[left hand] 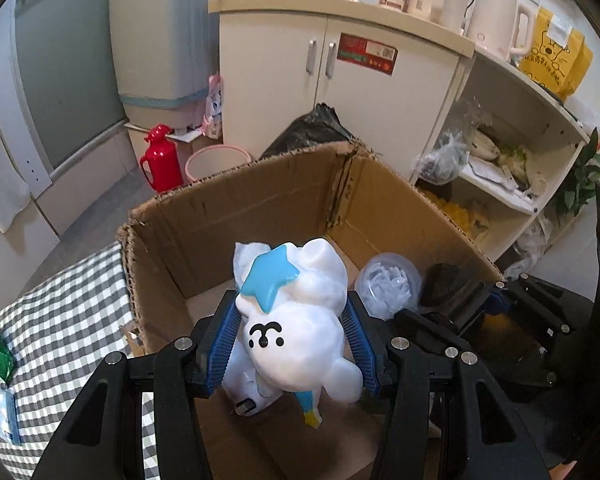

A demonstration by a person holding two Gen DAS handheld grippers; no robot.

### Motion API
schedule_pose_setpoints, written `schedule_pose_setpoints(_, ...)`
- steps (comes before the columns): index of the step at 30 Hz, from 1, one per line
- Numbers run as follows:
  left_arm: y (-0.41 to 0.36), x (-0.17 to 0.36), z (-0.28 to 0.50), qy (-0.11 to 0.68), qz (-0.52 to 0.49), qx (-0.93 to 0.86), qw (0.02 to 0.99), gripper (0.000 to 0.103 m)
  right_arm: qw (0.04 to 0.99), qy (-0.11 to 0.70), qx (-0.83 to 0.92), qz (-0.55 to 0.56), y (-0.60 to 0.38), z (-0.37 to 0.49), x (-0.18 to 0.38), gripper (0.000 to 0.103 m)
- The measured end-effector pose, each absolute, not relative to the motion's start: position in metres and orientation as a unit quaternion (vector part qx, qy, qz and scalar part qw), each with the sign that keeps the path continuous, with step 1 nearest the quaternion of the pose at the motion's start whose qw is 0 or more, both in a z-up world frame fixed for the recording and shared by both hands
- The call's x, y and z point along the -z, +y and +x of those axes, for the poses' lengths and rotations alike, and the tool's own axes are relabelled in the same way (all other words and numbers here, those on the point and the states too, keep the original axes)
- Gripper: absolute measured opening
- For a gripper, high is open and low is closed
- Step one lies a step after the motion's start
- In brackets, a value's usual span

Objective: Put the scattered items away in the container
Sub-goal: 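Lower the bear toy and black cup into the cardboard box, then open both grippers to release the bear toy and black cup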

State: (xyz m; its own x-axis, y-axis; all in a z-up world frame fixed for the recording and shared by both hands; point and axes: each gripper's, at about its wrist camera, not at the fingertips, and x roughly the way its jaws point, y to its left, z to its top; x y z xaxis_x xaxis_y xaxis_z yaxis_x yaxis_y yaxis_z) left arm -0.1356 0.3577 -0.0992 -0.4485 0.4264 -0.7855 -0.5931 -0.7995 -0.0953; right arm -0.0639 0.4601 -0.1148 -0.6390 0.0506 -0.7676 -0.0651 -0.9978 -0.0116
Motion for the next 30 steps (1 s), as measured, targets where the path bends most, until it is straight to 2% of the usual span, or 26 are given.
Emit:
schedule_pose_setpoints(4,0.358,0.099,-0.134,0.101,-0.428,-0.846,0.301,0.053,0.032,0.008,-0.905,-0.424,0.459,-0.062,0.113,0.048)
schedule_pose_setpoints(6,0.357,0.099,-0.134,0.099,-0.428,-0.847,0.300,0.054,0.032,0.008,-0.907,-0.421,0.457,-0.061,0.111,0.062)
schedule_pose_setpoints(7,0.357,0.098,-0.134,0.098,-0.428,-0.847,0.299,0.055,0.032,0.007,-0.908,-0.417,0.456,-0.060,0.109,0.073)
schedule_pose_setpoints(8,0.355,0.098,-0.134,0.096,-0.428,-0.848,0.299,0.056,0.033,0.005,-0.911,-0.412,0.455,-0.058,0.107,0.075)
schedule_pose_setpoints(9,0.354,0.096,-0.134,0.093,-0.427,-0.848,0.298,0.059,0.033,0.004,-0.913,-0.407,0.454,-0.056,0.104,0.075)
schedule_pose_setpoints(13,0.346,0.082,-0.132,0.078,-0.415,-0.856,0.296,0.061,0.037,0.006,-0.919,-0.392,0.453,-0.052,0.094,0.075)
schedule_pose_setpoints(30,0.290,0.028,-0.116,0.045,-0.361,-0.894,0.260,0.061,0.042,0.014,-0.944,-0.327,0.431,-0.027,0.049,0.075)
